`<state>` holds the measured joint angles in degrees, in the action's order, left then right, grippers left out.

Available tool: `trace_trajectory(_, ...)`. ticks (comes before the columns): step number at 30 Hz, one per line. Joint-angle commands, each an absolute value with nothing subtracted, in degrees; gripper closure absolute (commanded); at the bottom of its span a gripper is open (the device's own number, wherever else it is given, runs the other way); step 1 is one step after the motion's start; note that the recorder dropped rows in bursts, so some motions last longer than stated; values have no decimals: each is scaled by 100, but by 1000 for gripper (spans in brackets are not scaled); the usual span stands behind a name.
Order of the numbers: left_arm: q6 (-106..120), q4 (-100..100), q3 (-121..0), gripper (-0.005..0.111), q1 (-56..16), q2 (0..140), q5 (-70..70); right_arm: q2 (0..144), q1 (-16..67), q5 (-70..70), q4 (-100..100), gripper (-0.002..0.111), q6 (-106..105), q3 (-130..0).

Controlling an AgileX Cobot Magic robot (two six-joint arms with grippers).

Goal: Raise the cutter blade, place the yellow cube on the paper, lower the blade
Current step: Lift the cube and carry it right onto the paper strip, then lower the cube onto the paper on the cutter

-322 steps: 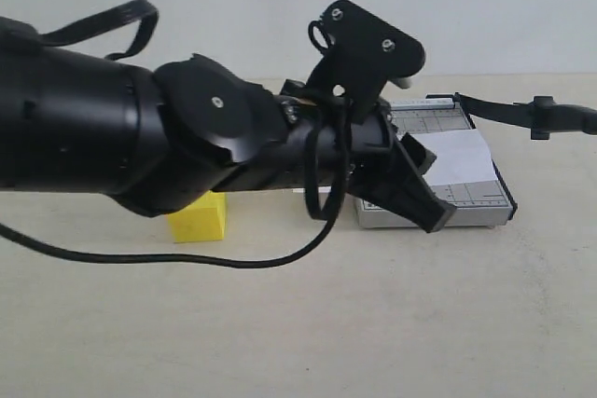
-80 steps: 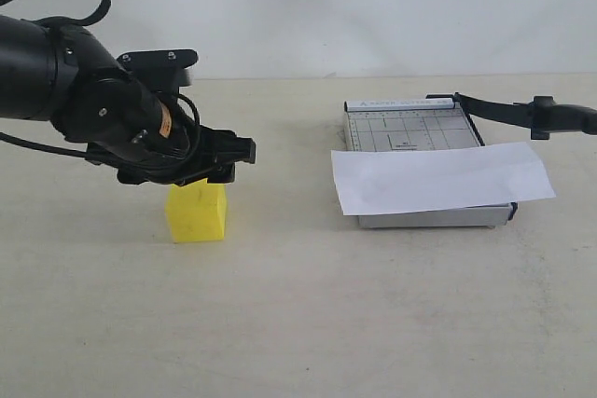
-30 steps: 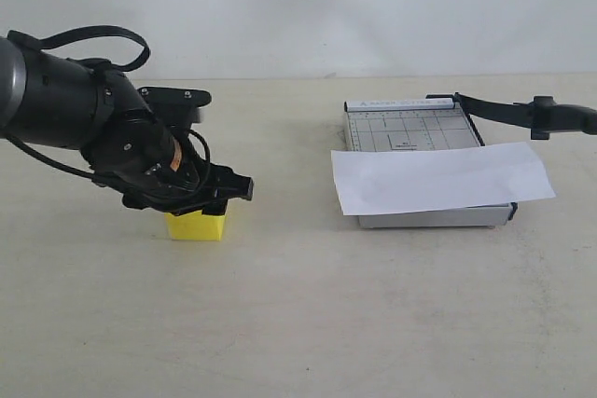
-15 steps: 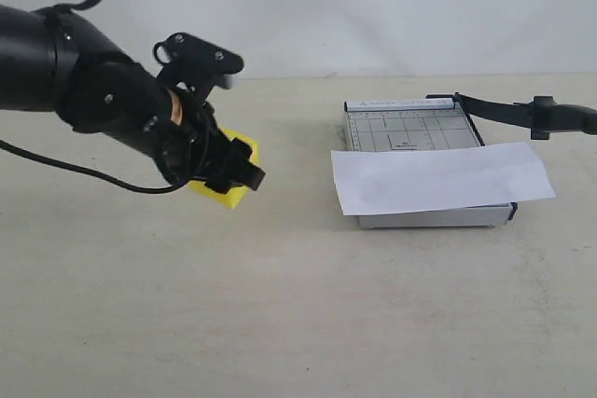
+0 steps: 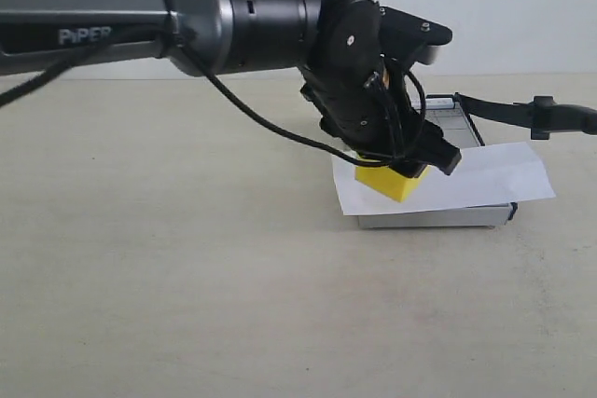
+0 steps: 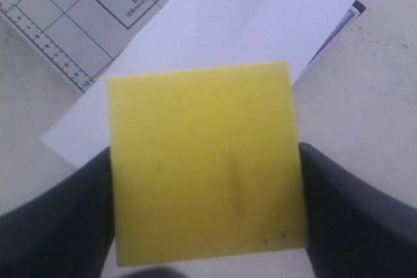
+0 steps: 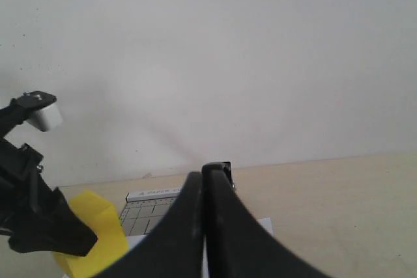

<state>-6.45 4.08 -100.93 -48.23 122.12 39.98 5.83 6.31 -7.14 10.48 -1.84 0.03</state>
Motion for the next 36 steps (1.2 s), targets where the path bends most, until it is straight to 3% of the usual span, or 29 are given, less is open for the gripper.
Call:
trace_trajectory(1,-825,365,-10777,102,-4854,12684,4246,566,646,-786,1020,109,-182,0)
trace_trajectory(18,-912,499,-12619,102,-4854,13799,4957,566,646,-786,1020,109,-182,0)
trace_trajectory(36,-954,489,-12701,102,-4714,13844,4946,566,646,-786,1020,109,-182,0)
